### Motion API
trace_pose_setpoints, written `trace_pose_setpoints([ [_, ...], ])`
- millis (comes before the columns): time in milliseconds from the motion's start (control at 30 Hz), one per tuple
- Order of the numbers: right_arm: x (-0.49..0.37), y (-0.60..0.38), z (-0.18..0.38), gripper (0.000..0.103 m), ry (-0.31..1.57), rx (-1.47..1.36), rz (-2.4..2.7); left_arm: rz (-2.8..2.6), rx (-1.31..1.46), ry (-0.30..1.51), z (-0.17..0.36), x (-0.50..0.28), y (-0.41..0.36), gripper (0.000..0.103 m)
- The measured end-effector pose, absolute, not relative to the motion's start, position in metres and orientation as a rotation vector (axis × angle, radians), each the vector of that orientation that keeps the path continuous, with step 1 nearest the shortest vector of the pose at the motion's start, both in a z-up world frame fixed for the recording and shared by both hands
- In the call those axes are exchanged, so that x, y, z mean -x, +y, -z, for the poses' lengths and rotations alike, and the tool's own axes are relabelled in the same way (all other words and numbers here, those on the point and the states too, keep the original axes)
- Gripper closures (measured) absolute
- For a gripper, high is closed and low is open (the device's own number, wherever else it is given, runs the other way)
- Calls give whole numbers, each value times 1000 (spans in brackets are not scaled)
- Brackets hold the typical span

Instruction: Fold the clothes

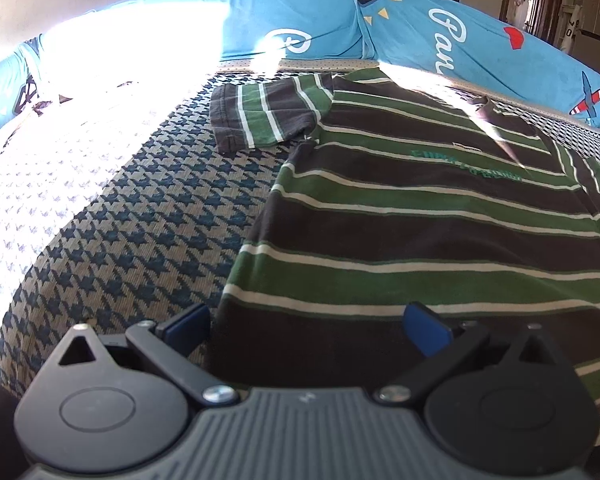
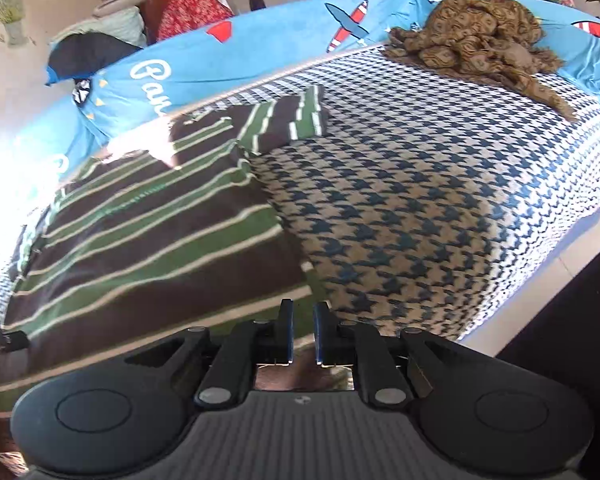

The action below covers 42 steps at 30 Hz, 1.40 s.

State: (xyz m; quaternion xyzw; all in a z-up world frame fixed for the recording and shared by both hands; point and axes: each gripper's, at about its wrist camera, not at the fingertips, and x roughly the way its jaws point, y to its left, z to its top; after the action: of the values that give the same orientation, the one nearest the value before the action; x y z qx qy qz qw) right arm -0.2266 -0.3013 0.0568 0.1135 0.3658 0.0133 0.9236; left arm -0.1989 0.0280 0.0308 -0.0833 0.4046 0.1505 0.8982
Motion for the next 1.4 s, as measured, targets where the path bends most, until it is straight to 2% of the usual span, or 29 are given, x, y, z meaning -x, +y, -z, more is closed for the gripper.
trace_pose_setpoints([
  [333, 225, -244, -52, 90, 732, -132, -342, -296, 118, 866, -27, 202, 17, 0],
  [700, 200, -188, -53, 89, 666, -52, -463, -261, 89, 909, -25, 225, 9, 0],
  [867, 178, -161, -51, 84, 618, 8, -511, -242, 88, 924, -26, 232, 8, 0],
  [1167, 171, -144, -35, 83, 666, 83, -532, -289, 187, 859, -36, 234, 22, 0],
  [1400, 187, -153, -37, 82, 748, 72, -566, -265, 192, 822, -46, 207, 10, 0],
])
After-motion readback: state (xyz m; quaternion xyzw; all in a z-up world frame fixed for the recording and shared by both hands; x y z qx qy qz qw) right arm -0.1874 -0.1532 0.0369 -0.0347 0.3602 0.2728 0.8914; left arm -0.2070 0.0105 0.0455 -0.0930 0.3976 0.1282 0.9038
